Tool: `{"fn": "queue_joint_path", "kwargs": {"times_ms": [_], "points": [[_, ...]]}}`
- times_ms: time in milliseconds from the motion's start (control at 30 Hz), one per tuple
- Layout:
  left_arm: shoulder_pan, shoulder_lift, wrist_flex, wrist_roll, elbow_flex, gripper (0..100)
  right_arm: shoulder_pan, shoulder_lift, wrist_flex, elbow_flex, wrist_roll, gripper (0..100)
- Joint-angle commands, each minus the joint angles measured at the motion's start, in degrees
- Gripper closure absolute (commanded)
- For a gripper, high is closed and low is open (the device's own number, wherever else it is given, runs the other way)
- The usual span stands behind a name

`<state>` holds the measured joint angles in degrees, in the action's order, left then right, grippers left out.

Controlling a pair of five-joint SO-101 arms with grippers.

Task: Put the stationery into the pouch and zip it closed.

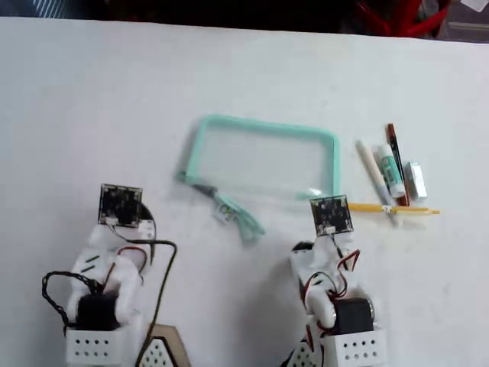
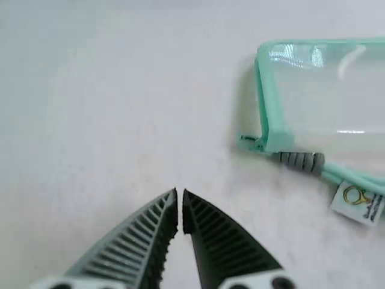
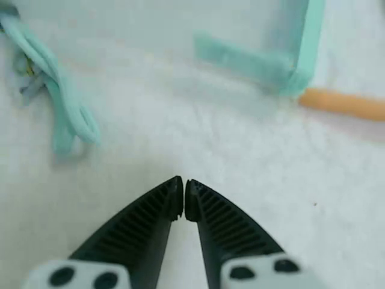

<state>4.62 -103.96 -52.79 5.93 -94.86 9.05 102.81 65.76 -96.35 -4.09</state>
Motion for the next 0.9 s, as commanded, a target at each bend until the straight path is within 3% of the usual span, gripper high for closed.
{"fn": "queue_joint_path", "kwargs": {"times_ms": [0,100,200,267,400,600,867], "points": [[0.7,-0.5,3.4,0.8,-2.2,96,0.1,0.4,-11.4,-0.5,-0.1,97.8],[6.5,-0.5,6.0,9.5,-1.9,96,1.0,0.4,-17.5,-0.5,-6.1,97.7],[16.1,-0.5,10.1,12.2,-2.1,96,3.8,0.4,-21.1,-0.5,-23.5,95.4],[23.0,-0.5,12.5,7.9,-1.7,96,5.9,0.4,-21.5,-0.5,-32.1,92.4],[33.6,-0.5,15.1,-8.2,-2.0,96,10.4,0.4,-21.5,-0.5,-34.4,90.0],[34.3,-0.5,14.2,-9.6,-1.8,96,16.6,0.4,-20.1,-0.4,-35.1,90.7],[29.7,-0.6,4.0,-4.9,2.5,96,21.0,-0.3,-16.1,7.5,-36.6,90.7]]}}
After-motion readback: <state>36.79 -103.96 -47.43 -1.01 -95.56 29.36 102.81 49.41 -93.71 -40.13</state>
